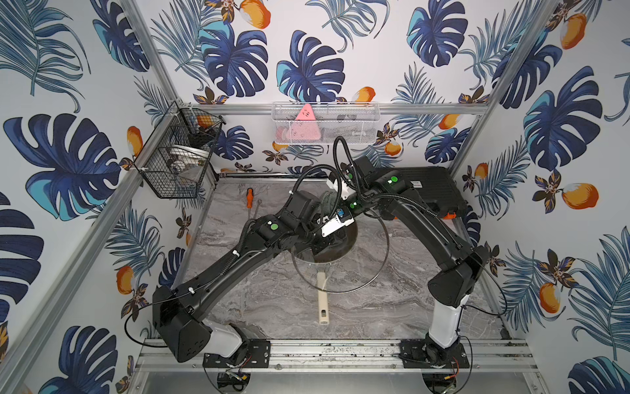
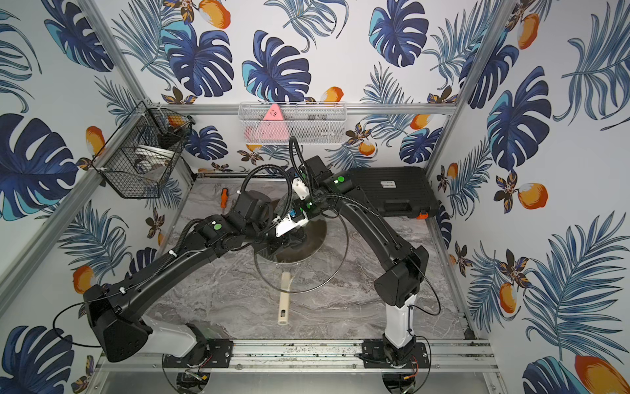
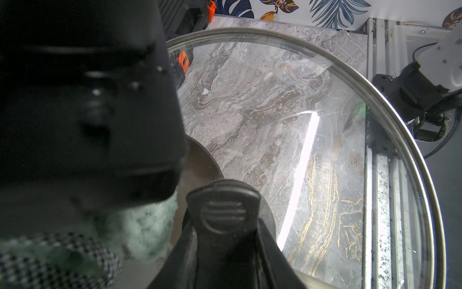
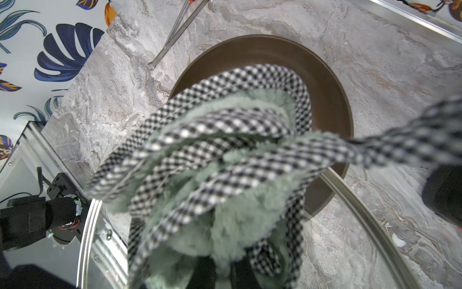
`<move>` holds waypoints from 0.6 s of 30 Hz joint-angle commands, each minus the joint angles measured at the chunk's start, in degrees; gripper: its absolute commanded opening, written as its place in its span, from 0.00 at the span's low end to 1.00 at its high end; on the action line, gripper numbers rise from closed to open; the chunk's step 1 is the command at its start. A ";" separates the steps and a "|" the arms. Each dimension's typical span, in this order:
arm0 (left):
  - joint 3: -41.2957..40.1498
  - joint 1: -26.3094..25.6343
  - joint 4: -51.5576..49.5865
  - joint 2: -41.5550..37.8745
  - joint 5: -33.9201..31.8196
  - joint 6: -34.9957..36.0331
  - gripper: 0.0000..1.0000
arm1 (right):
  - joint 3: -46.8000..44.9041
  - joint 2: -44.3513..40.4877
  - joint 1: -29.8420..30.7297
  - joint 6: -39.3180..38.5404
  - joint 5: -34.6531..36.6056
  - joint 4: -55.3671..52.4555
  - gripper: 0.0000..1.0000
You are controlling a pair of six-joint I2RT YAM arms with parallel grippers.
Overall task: Wipe the pot lid with a cloth
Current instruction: Wipe the pot lid.
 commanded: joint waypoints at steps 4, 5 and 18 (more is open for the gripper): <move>1.13 -0.22 13.48 -0.59 0.18 2.90 0.00 | 1.06 1.51 0.68 -1.13 -2.62 -4.37 0.00; 0.94 -0.25 13.75 -0.76 0.09 2.83 0.00 | 0.97 1.42 0.63 -1.03 -2.75 -4.27 0.00; -0.28 -0.21 14.78 -1.28 -3.19 1.92 0.00 | -1.45 -1.13 -1.49 1.17 2.57 -3.59 0.00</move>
